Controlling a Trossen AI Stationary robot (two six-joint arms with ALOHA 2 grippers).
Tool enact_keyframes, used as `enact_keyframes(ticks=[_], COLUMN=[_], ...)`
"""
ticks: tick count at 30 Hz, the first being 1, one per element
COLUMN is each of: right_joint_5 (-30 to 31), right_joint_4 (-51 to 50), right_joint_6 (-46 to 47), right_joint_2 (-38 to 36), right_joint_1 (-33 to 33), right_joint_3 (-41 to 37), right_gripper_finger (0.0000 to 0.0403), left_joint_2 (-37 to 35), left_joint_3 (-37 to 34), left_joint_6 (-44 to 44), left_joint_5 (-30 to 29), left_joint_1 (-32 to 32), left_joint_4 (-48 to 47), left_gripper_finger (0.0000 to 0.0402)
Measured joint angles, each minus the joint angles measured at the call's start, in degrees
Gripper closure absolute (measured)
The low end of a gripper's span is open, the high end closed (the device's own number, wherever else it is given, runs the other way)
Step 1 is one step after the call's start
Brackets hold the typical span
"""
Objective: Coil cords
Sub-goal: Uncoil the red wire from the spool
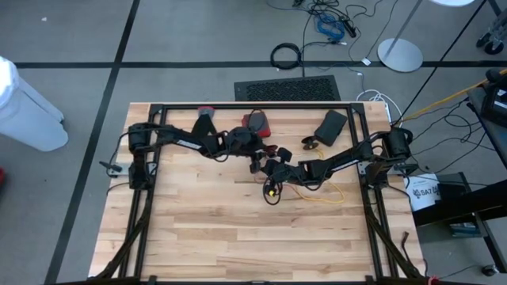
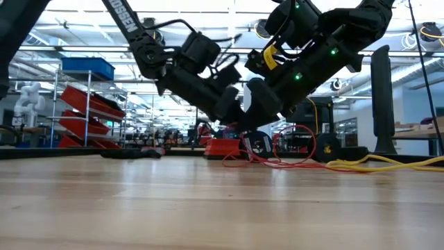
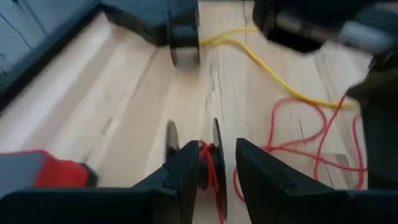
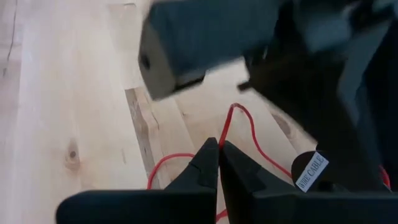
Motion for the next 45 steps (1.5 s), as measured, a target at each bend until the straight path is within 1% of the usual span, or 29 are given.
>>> enact_keyframes(ticks=[5,13,19,22,25,26,35,38,41,45], right_joint_5=[0.0,0.0,0.0,0.0,0.0,0.0,0.0,0.1,0.6,3.2], right_joint_4=[0.1,-0.4,-0.4,-0.3,-0.2,-0.2,-1.4,-3.1,-3.9,-4.1], right_joint_6=[0.0,-0.4,-0.4,-0.4,-0.4,-0.4,-0.4,0.0,0.2,0.2], right_joint_2=[0.0,0.0,0.0,0.0,0.0,0.0,0.0,0.0,0.0,0.0], right_joint_1=[0.0,0.0,0.0,0.0,0.0,0.0,0.0,0.0,0.4,1.8], right_joint_3=[0.0,0.0,0.0,0.0,0.0,0.0,0.0,0.0,0.0,0.0], right_gripper_finger=[0.0403,0.0403,0.0403,0.0403,0.0403,0.0403,0.0403,0.04,0.0388,0.0361], left_joint_2=[3.2,2.8,2.8,2.8,2.8,2.8,2.8,2.8,2.6,1.3], left_joint_3=[3.3,3.5,3.5,3.5,3.5,3.4,3.4,3.4,3.4,3.3], left_joint_6=[0.0,0.0,0.6,1.4,1.5,1.5,2.5,3.1,3.2,3.6], left_joint_5=[0.5,0.6,1.6,1.8,2.1,2.6,3.5,1.9,0.1,-1.9], left_joint_1=[0.0,0.0,0.1,0.3,0.6,0.7,0.8,0.8,0.8,0.9], left_joint_4=[-2.2,-0.4,-2.4,-4.7,-5.4,-5.3,-4.0,-4.3,-5.4,-7.1], left_gripper_finger=[0.0288,0.0303,0.0307,0.0332,0.0381,0.0389,0.0397,0.0398,0.0399,0.04])
